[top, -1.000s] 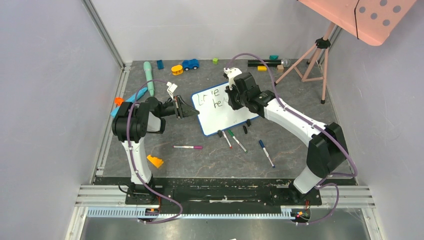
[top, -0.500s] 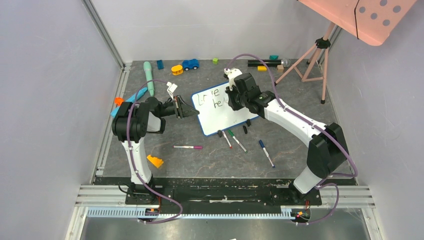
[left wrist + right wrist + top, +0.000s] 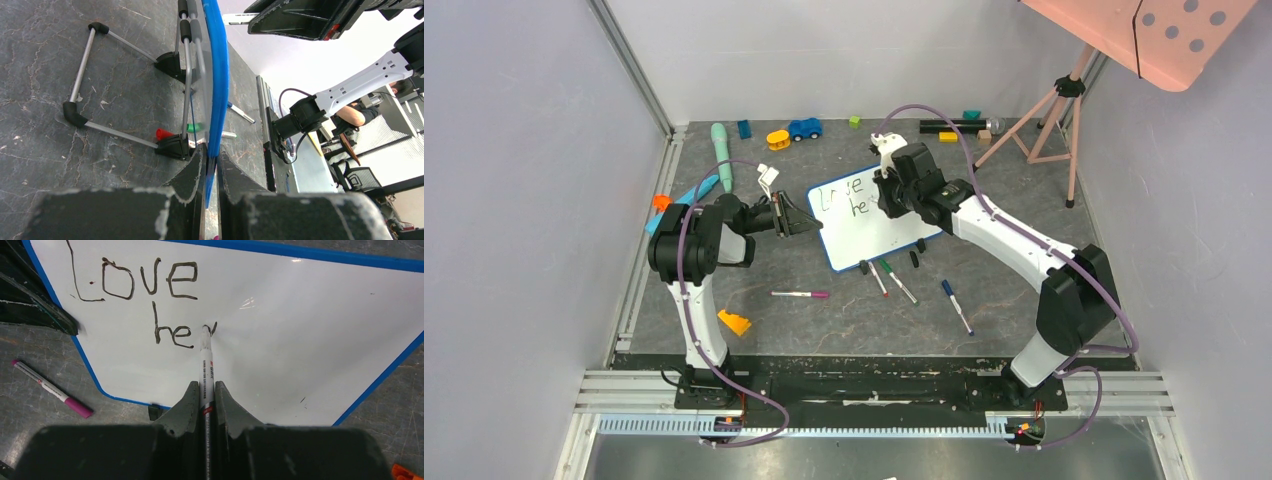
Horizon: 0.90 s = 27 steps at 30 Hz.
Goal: Write a sentence on the whiteboard
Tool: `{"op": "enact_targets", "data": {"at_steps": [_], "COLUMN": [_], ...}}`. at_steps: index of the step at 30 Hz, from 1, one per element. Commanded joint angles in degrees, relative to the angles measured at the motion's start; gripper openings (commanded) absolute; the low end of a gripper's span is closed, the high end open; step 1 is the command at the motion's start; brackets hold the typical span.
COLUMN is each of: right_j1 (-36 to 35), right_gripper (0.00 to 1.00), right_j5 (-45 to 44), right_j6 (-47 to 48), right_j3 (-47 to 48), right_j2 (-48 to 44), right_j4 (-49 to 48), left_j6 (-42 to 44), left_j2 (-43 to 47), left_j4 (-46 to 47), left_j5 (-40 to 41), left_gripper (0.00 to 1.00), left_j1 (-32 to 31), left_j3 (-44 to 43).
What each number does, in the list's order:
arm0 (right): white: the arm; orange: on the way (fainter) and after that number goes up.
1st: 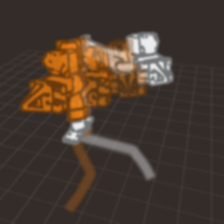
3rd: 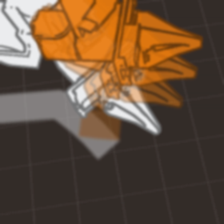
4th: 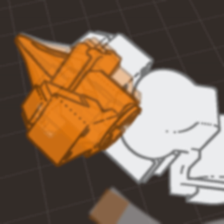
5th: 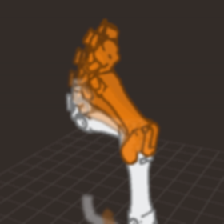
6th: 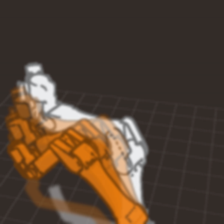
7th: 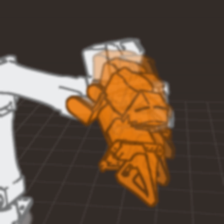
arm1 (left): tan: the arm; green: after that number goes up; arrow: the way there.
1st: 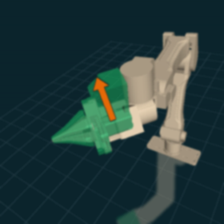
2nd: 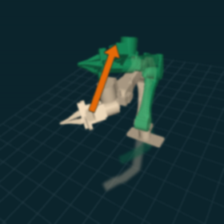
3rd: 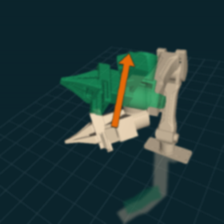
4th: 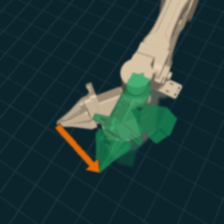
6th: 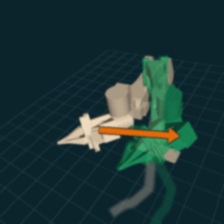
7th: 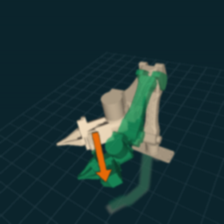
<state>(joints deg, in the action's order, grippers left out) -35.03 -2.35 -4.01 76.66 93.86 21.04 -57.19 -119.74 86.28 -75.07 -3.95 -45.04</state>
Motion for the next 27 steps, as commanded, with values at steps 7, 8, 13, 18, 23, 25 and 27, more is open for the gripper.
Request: {"op": "enact_targets", "data": {"at_steps": [7,8,13,18,23,25,27], "right_j1": [0.05,0.05,0.05,0.05,0.05,0.05,0.09], "right_gripper": [0.0,0.0,0.0,0.0,0.0,0.0,0.0], "right_j5": [2.11,2.17,1.24,-2.12,-3.18,-3.21,-3.11], "right_j6": [-0.27,-0.25,-0.26,0.11,0.43,0.6,0.68], "right_j3": [-2.48,-3.01,-3.89,-2.51,-0.1,0.74,1.74], "right_j2": [-0.73,-1.01,-1.6,-1.33,-0.18,0.29,0.69], "right_j4": [-1.92,-1.97,-1.42,-0.7,-0.35,-0.34,-0.35], "left_j6": [-1.63,-1.62,-1.68,-1.69,-1.67,-1.59,-1.61], "left_j2": [-0.46,-0.42,-0.47,-0.43,-0.39,-0.39,-0.33], "left_j4": [2.93,2.93,2.93,2.93,2.93,2.93,2.93], "left_j5": [-2.94,-2.91,-2.98,-3.0,-3.01,-3.03,-3.04], "left_gripper": [0.02,0.02,0.02,0.02,0.02,0.02,0.02], "left_j1": [-0.56,-0.54,-0.54,-0.54,-0.55,-0.59,-0.57], "left_j3": [-0.23,-0.25,-0.32,-0.34,-0.34,-0.24,-0.23]}}
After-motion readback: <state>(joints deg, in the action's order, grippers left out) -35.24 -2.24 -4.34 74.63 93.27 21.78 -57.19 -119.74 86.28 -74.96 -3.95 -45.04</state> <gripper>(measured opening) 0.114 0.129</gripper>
